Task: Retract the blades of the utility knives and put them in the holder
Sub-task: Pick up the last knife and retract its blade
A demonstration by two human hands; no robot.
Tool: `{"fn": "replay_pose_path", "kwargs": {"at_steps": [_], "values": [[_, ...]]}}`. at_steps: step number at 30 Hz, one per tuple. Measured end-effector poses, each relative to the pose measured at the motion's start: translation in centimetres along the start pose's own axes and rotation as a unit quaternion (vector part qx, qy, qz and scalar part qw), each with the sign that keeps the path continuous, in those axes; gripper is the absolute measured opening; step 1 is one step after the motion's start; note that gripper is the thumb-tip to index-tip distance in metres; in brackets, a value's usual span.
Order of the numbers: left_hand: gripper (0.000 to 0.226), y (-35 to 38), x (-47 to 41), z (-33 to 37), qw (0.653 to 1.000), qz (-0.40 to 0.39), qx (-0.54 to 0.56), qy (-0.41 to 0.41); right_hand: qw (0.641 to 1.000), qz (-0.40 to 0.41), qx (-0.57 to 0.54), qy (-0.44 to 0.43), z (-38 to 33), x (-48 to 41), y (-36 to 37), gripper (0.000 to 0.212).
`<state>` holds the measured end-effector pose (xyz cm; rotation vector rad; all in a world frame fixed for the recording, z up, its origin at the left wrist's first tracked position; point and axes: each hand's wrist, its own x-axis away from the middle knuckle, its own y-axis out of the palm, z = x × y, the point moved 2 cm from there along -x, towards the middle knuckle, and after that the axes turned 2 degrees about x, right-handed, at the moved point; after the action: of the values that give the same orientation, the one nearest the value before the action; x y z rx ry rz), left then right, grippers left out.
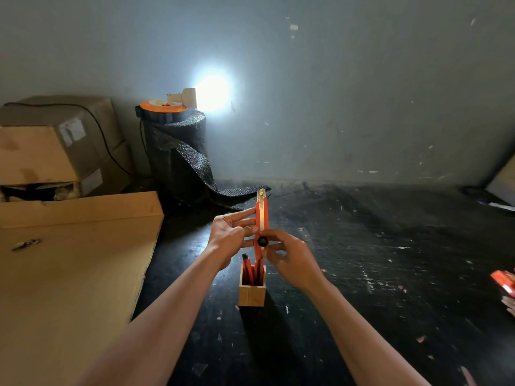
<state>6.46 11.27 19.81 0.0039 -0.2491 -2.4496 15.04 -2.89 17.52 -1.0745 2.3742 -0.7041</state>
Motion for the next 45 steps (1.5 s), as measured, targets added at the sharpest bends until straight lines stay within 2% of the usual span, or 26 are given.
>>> {"fn": "replay_pose_path", "kwargs": {"at_steps": [5, 10, 15, 22, 27, 34, 40, 45], "values": [[0.046, 0.2, 0.1, 0.7, 1.000, -0.006, -0.002, 0.010, 0.999, 0.033, -0.010, 0.019, -0.6, -0.4, 0.1, 0.017], [0.045, 0.0, -0.1, 0.9, 1.000, -0.004, 0.006, 0.015, 0.999, 0.036, -0.006, 0.004, -1.2, -0.5, -0.1, 0.030], [0.046, 0.2, -0.1, 1.3, 1.000, -0.006, 0.000, 0.018, 0.999, 0.044, 0.006, 0.009, -1.3, -0.7, -0.2, 0.017], [0.046, 0.1, -0.4, 1.1, 1.000, -0.007, -0.001, 0.025, 0.999, 0.038, 0.011, -0.010, -1.3, -0.6, -0.4, 0.027], [0.046, 0.3, -0.5, 0.9, 1.000, -0.007, 0.001, 0.022, 0.999, 0.048, 0.011, -0.001, -1.1, -0.8, -0.3, 0.018], [0.045, 0.1, -1.0, 0.4, 1.000, -0.006, -0.003, 0.026, 0.999, 0.034, 0.011, -0.008, -0.6, -0.9, -0.2, 0.029], [0.047, -0.1, -1.4, -0.5, 1.000, -0.001, 0.001, 0.017, 0.999, 0.054, 0.004, 0.001, -0.1, -1.2, 0.3, 0.017], [0.049, -0.4, -1.7, -2.0, 1.000, 0.006, 0.004, 0.007, 0.997, 0.071, -0.012, 0.021, 0.8, -1.2, 1.2, 0.019]]}}
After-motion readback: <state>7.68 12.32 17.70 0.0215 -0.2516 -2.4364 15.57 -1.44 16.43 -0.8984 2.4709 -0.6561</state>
